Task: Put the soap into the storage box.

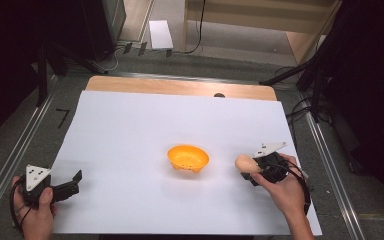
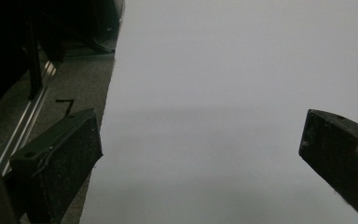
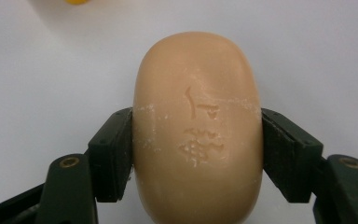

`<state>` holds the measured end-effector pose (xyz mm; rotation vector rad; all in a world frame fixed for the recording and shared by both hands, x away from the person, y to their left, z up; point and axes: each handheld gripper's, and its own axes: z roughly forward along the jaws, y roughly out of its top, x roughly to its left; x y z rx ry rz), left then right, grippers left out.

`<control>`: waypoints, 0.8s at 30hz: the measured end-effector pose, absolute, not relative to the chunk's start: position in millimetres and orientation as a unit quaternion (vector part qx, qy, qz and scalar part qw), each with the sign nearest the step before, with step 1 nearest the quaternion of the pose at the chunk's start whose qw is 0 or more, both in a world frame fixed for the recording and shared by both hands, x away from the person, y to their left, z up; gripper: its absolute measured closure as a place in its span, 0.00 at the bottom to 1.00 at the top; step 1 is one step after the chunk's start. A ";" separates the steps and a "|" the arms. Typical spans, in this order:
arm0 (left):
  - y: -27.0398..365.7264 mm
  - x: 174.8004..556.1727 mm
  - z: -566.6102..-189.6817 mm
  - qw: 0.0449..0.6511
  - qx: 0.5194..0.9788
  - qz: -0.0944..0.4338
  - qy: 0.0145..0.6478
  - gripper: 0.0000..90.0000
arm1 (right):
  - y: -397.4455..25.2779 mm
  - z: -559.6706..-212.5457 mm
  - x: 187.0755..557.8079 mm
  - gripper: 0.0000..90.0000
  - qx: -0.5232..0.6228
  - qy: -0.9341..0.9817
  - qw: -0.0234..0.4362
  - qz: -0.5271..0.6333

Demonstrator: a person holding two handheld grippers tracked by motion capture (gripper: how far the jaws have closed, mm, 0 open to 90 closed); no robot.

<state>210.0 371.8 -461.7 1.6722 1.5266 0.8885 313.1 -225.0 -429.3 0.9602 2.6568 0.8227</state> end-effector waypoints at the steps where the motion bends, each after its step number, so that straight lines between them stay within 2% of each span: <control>1: 371.9 210.1 -461.7 0.347 0.645 0.343 0.588 0.00 | -222.7 -427.7 314.4 0.37 0.314 0.901 0.099 0.281; 11: 372.1 209.9 -461.8 0.351 0.645 0.342 0.587 0.00 | -194.1 -404.4 328.9 0.37 0.249 0.920 0.102 0.286; 24: 372.1 209.8 -461.9 0.351 0.644 0.343 0.587 0.00 | -162.1 -393.0 344.0 0.37 0.194 0.933 0.094 0.287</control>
